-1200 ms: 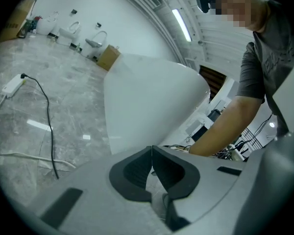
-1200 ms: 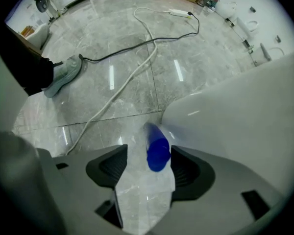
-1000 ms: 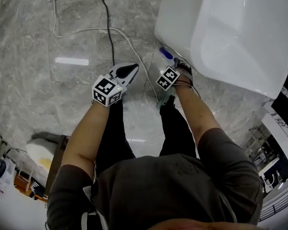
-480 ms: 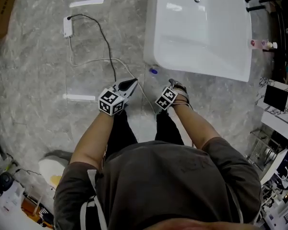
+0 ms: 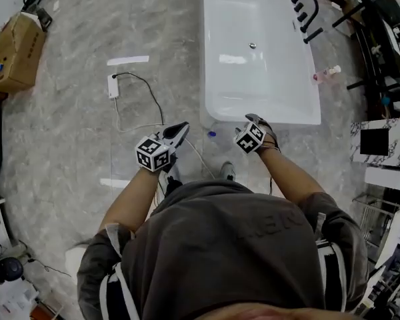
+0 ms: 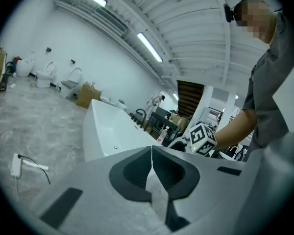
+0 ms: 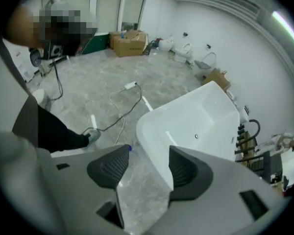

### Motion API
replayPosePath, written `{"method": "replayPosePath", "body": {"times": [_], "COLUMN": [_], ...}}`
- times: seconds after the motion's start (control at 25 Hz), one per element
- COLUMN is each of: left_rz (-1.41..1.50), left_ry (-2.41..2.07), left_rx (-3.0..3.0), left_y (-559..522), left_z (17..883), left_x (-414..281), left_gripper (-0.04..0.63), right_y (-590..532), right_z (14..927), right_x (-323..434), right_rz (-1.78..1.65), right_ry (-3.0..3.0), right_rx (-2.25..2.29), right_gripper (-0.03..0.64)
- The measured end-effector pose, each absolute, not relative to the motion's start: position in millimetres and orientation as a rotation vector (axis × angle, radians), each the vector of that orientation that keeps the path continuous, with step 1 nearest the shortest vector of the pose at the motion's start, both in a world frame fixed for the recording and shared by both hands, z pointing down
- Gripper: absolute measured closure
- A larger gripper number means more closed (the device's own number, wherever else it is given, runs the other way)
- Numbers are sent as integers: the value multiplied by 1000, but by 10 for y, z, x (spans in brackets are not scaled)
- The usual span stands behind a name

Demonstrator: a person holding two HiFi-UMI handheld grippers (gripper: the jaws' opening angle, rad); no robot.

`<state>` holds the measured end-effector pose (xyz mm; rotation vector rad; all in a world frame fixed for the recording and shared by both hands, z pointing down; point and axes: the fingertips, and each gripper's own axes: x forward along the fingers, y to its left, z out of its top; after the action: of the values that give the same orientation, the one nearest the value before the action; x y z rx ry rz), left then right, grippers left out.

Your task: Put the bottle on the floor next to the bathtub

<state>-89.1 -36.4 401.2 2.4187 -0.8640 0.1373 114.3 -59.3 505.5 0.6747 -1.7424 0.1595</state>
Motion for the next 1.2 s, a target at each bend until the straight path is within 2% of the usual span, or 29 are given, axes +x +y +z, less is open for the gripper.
{"method": "replayPosePath", "body": {"times": [0.36, 0.48, 0.64, 0.76, 1.2], "left_rz": [16, -11, -64, -74, -77], "left_ry": [-933, -969, -1012, -1047, -1073], "left_rx": [2646, 2680, 2724, 2746, 2774], "left_y": [-596, -678, -764, -785, -679], "left_z": [2395, 2007, 1576, 1351, 1248], "left_x": [-855, -859, -889, -926, -903], "left_gripper": [588, 588, 587, 586, 588], "right_y": [-1242, -1343, -1392, -1350, -1122], "right_z": [2978, 2377, 1721, 1429, 1379], "right_x": [1167, 1176, 1229, 1274, 1263], "right_rz": [271, 344, 369, 346, 306], "right_ry": [-2231, -2450, -2714, -2831, -2883], "right_rx": [982, 1039, 1069, 1093, 1064], "right_gripper": [426, 463, 550, 623, 624]}}
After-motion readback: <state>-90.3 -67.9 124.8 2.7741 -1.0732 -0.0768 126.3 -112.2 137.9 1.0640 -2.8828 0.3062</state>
